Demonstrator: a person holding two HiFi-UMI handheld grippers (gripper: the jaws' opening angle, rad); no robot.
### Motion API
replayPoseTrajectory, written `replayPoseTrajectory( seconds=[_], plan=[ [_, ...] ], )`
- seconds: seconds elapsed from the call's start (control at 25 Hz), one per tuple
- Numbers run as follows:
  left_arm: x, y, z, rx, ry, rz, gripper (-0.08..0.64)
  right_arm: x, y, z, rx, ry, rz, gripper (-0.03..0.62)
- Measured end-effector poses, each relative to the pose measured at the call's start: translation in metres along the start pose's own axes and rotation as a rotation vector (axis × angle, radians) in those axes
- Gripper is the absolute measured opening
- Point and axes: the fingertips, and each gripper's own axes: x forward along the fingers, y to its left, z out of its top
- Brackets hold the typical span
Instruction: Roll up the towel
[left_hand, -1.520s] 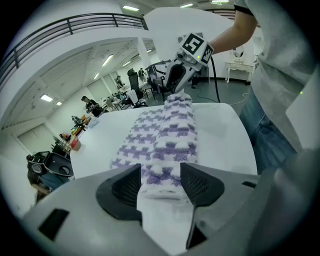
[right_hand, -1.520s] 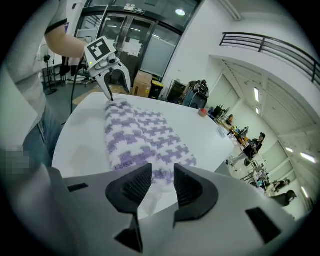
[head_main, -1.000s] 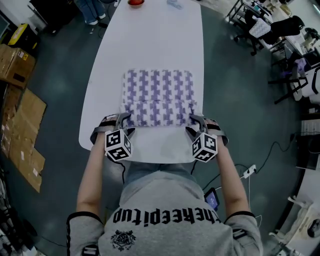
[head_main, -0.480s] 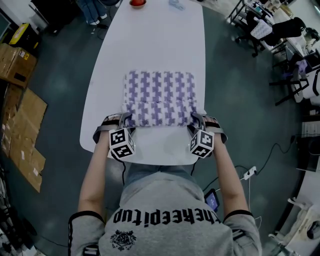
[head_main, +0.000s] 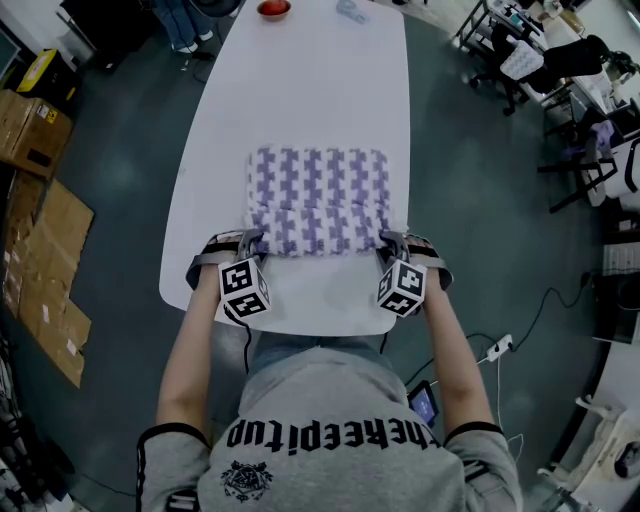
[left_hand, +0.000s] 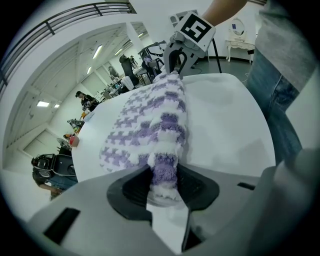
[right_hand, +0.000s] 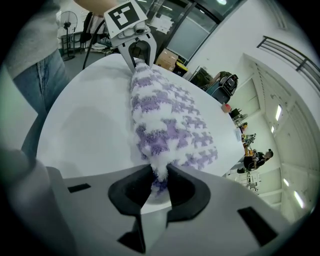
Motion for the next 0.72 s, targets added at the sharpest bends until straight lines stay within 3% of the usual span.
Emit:
replayPoseTrajectory(
  seconds=[0.72],
  plan=[
    [-0.031,-0.06,0.012,0.022,0.016,-0.113,0.127,-0.041,0.047,-0.016,0.01,-0.073,0.127,0.069]
  ],
)
